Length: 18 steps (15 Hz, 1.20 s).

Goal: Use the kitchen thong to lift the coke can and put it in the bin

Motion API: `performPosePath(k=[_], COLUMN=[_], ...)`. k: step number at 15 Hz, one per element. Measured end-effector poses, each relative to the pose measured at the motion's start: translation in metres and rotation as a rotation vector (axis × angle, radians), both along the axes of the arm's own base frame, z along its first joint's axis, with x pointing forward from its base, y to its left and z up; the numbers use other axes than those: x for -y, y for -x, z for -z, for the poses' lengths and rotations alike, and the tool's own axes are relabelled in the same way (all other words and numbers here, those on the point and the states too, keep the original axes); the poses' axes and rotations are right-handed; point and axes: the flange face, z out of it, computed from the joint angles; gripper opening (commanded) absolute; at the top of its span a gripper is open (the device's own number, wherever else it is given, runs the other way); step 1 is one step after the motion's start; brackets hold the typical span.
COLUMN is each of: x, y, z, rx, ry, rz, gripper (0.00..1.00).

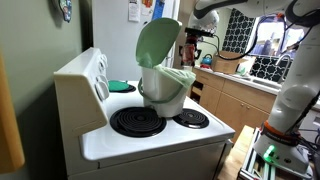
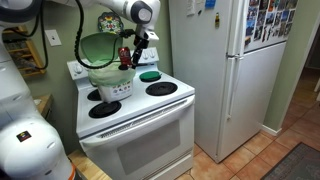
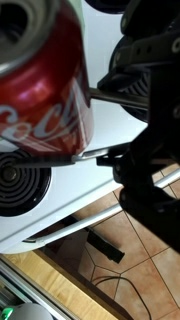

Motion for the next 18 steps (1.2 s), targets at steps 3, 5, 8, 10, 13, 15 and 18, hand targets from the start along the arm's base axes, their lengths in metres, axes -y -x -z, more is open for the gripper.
performPosePath(k=[3, 5, 8, 10, 13, 15, 18], x=[-0.015, -0.031, -0.061, -0.080, -0.103, -0.116, -0.131], y=[-0.006, -0.011, -0.023, -0.032, -0.044, -0.050, -0.058], z=[-0.018, -0.024, -0.025, -0.021, -0.012, -0.007, 0.000], rx=[0.025, 0.027, 0.024, 0.022, 0.038, 0.056, 0.069], ry=[0.009, 0.022, 0.042, 0.061, 0.096, 0.117, 0.143], rz=[0.013, 0.016, 0.014, 0.010, 0.016, 0.020, 0.017], gripper=[0.40, 0.40, 0.40, 0.40, 0.40, 0.40, 0.40])
